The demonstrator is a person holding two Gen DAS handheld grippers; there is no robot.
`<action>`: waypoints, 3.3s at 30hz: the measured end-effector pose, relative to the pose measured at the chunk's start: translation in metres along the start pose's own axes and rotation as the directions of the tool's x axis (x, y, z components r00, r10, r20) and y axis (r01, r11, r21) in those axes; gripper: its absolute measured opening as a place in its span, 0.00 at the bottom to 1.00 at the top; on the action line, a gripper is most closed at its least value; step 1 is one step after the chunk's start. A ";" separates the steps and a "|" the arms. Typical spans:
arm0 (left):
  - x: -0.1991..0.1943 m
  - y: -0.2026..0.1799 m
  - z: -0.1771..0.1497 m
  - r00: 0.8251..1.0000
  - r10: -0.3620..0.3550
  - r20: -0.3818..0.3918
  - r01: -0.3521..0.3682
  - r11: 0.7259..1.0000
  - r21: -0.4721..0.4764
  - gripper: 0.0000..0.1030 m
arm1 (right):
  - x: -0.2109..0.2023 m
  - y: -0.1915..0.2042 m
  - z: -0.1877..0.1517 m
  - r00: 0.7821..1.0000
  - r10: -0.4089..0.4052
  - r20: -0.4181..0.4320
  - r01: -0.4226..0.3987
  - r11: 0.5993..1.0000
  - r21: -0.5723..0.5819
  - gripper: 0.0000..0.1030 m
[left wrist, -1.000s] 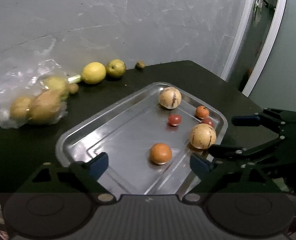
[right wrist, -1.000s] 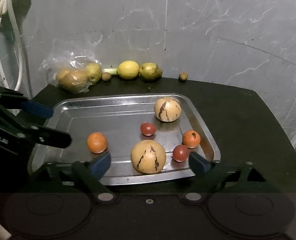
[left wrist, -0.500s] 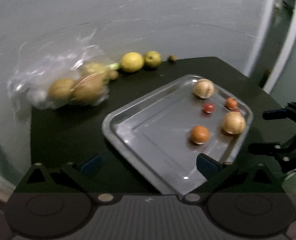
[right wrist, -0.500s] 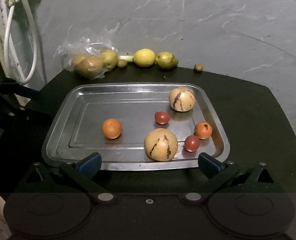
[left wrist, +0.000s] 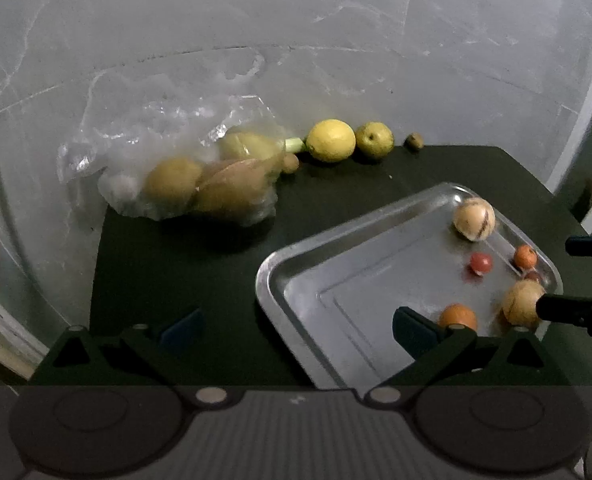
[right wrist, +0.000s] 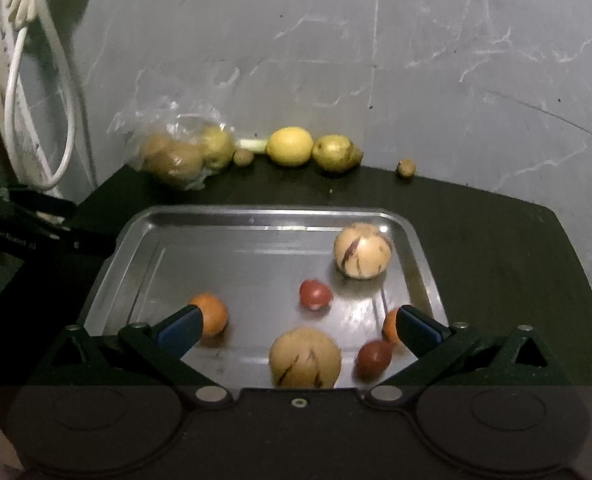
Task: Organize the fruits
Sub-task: 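Move both open tools back from the tray toward the fruit row, then grasp a small tan fruit with the right tool while the left tool grasps a green pear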
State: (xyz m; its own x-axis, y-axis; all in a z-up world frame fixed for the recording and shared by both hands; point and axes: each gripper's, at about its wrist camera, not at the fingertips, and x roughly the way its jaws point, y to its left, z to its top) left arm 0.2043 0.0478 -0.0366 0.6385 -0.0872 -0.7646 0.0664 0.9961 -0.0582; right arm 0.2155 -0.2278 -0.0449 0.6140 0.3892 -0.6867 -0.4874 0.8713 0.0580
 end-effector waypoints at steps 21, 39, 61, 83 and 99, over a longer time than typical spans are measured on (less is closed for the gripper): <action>0.049 -0.041 0.046 1.000 -0.021 0.000 0.021 0.994 -0.105 0.99 | 0.047 -0.071 0.041 0.999 0.037 0.033 -0.038 0.999 0.022 0.99; 0.105 -0.074 0.097 0.993 -0.112 0.035 0.117 0.950 -0.290 0.99 | 0.094 -0.123 0.060 1.000 0.004 0.019 -0.005 1.000 0.016 0.99; 0.177 -0.080 0.141 0.994 -0.079 0.071 0.106 0.754 -0.649 0.99 | 0.165 -0.136 0.104 0.997 0.010 0.075 0.002 0.988 -0.151 0.85; 0.208 -0.091 0.147 1.000 0.015 0.025 0.012 0.572 -0.820 0.85 | 0.204 -0.139 0.123 0.999 0.037 0.019 -0.036 0.997 -0.065 0.49; 0.222 -0.098 0.146 1.000 -0.015 0.003 0.010 0.510 -0.860 0.60 | 0.212 -0.147 0.127 1.000 0.026 -0.012 -0.026 1.000 -0.010 0.36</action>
State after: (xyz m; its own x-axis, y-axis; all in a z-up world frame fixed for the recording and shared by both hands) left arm 0.4512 -0.0711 -0.1066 0.6400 -0.1017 -0.7616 -0.6191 0.5188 -0.5895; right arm 0.4963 -0.2350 -0.1070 0.5936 0.4078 -0.6938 -0.5093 0.8579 0.0685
